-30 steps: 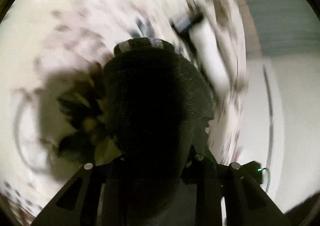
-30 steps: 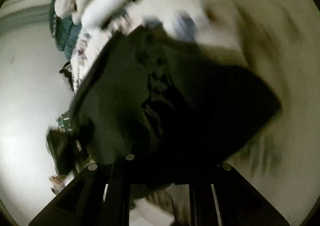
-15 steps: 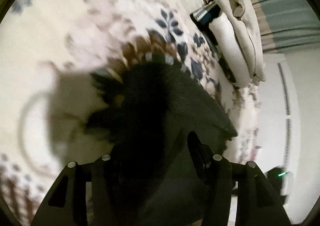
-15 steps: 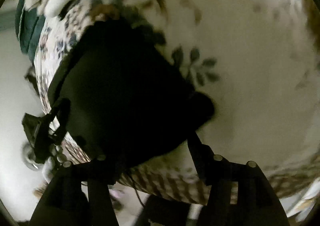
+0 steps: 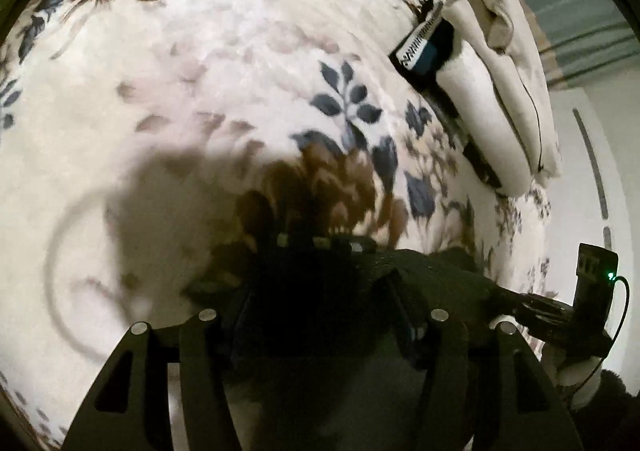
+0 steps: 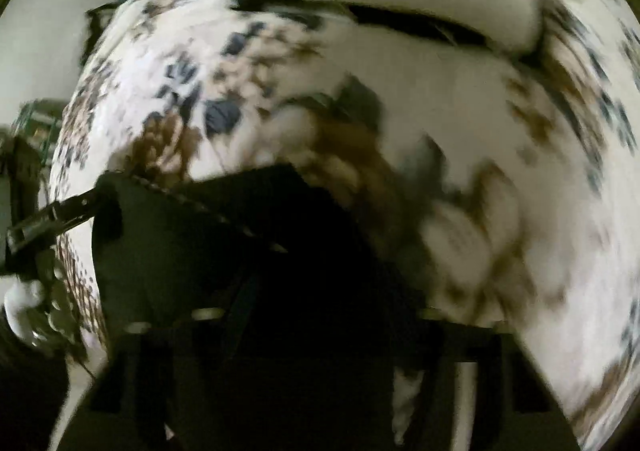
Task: Fold small clothes
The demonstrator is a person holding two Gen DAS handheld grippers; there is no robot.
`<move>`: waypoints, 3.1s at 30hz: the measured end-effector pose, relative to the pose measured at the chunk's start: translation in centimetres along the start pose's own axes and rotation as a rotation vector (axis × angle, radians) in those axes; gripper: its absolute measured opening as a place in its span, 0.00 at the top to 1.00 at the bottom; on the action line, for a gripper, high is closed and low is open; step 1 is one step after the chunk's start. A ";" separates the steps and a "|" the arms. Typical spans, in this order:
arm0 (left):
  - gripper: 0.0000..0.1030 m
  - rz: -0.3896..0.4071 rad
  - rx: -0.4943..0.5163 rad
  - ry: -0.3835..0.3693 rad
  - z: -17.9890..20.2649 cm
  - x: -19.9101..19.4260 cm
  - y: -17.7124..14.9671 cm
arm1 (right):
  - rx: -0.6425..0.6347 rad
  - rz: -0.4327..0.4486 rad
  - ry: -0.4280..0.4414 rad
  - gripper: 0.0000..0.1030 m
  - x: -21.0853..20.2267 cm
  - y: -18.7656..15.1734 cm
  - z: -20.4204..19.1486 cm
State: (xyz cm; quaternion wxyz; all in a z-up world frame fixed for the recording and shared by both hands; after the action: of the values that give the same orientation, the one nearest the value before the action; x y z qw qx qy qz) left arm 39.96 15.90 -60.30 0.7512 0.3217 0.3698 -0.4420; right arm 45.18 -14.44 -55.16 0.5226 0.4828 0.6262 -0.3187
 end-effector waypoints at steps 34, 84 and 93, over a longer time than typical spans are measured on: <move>0.47 -0.003 -0.186 -0.006 -2.2 -4.7 -12.5 | 0.512 -0.238 0.214 0.34 0.1 -12.5 7.7; 0.02 0.129 -0.043 0.283 -0.6 -2.5 -3.7 | 0.544 -0.123 0.096 0.60 -1.7 -17.2 7.7; 0.03 0.113 -0.032 0.225 -0.5 -0.1 0.7 | 0.302 0.030 0.091 0.48 -3.1 -2.8 5.8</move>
State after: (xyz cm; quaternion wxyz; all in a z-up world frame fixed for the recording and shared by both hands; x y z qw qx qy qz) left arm 40.42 16.66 -60.37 0.7336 0.3776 0.4401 -0.3543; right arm 44.57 -21.45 -53.89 0.4199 0.5792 0.5869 -0.3790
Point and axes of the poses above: each gripper's, at about its wrist camera, not at the fingertips, and x roughly the way its jaws point, z to its right, y to its top, the point moved 6 cm from there along x, roughly the way its jaws point
